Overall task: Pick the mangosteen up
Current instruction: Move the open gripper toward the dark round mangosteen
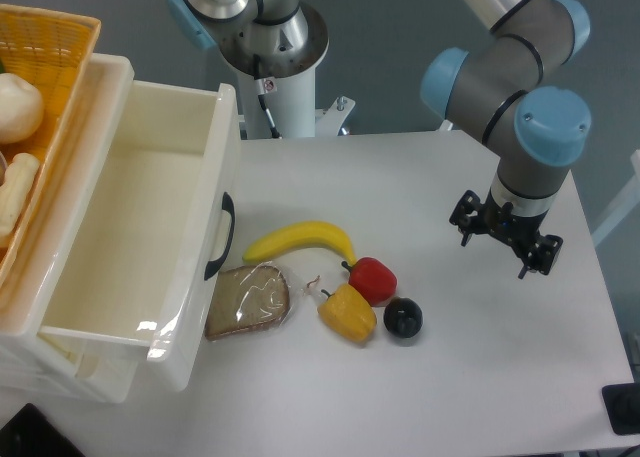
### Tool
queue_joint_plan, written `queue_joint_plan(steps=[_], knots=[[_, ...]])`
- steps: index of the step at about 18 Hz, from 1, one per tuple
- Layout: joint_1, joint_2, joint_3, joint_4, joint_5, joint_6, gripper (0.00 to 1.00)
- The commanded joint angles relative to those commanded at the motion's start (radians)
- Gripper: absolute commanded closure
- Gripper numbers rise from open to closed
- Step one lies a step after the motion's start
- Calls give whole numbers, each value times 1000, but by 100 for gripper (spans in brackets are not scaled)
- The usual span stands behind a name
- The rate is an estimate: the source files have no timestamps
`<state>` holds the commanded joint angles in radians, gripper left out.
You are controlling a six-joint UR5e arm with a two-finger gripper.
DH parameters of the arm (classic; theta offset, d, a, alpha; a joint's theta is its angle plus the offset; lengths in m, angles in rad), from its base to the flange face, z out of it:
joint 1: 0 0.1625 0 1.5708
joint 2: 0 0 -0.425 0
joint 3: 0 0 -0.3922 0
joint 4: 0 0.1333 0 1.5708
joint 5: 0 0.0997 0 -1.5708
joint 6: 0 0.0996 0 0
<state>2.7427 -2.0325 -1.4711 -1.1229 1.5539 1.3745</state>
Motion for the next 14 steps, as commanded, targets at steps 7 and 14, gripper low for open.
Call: queue_joint_plan(steps=[7,14], knots=[[-5,3,-55,2,-23,-8,0],[-14,-18,-68,2,-124,-173,0]])
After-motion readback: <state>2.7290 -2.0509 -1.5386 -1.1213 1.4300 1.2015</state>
